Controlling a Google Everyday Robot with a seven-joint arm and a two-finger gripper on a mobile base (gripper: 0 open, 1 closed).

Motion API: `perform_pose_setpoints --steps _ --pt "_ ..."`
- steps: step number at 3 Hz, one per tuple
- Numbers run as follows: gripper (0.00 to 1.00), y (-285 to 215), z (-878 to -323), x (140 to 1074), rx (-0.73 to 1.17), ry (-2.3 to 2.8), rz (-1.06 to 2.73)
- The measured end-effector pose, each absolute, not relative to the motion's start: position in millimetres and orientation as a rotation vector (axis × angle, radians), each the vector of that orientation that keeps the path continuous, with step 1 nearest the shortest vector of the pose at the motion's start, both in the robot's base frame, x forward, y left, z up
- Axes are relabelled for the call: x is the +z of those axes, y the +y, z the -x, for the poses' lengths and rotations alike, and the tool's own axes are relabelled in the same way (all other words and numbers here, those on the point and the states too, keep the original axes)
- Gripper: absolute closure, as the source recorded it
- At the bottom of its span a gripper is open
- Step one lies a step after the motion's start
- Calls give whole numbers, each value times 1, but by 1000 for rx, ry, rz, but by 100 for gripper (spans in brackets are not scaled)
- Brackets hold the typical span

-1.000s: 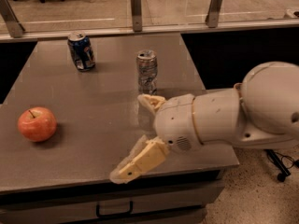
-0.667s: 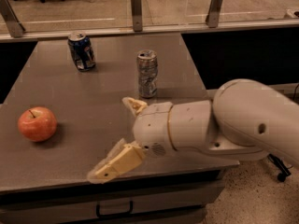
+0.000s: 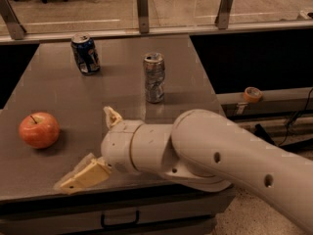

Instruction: Move apple near redbull can

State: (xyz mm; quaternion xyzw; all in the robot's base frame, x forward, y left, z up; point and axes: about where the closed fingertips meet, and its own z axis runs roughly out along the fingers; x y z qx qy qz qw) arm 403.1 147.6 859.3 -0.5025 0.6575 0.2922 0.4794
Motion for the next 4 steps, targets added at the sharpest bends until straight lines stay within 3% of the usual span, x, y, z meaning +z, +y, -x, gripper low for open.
perform_pose_setpoints --steps 2,4 --pt "0 143 -419 861 638 1617 1182" --pt "0 187 -420 863 689 1571 1189"
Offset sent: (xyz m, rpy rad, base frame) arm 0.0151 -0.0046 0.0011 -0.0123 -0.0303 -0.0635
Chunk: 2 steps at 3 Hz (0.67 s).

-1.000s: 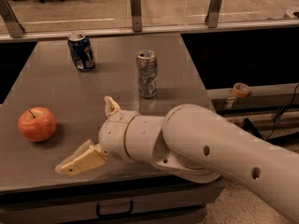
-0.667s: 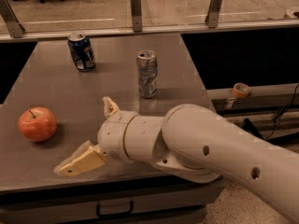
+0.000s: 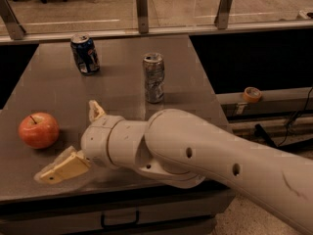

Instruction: Move apple near redbull can

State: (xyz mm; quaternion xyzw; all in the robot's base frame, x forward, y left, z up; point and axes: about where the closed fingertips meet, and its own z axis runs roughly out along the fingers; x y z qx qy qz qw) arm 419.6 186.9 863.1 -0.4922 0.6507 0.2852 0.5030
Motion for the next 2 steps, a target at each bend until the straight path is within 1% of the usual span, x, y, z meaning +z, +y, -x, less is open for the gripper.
perform_pose_setpoints --steps 2 --pt "0 243 -426 851 816 1512 1219"
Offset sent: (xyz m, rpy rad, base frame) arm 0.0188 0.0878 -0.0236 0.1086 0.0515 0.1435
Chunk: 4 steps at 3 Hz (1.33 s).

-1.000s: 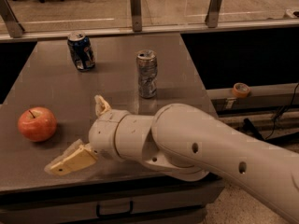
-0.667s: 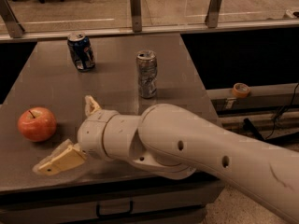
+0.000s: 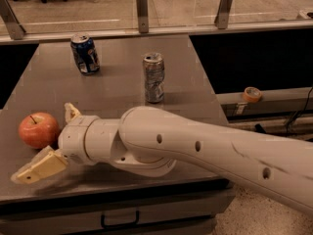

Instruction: Move apple near redbull can

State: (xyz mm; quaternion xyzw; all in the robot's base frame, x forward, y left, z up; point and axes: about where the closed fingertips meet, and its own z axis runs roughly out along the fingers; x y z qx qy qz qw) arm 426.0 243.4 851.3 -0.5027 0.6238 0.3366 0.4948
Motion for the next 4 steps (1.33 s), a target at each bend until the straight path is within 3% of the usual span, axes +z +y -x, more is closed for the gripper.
perform_pose_setpoints --steps 1,2,4 --pt "17 261 -440 846 836 1482 1213" --pt "41 270 -451 844 839 1467 1212" --pt "88 236 -465 851 742 1527 1140"
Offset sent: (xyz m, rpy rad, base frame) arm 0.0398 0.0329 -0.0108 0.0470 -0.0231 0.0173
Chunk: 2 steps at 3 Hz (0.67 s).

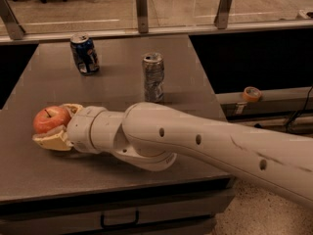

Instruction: Move apple near redbull can

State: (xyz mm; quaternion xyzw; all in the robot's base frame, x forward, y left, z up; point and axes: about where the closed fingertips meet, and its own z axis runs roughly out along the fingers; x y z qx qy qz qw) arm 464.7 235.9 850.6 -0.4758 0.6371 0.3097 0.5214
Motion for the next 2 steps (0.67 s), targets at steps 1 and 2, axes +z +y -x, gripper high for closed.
perform_pose_setpoints --steps 1,2 --pt "100 174 -486 861 566 1606 1037" --pt "100 108 -500 871 384 1672 937"
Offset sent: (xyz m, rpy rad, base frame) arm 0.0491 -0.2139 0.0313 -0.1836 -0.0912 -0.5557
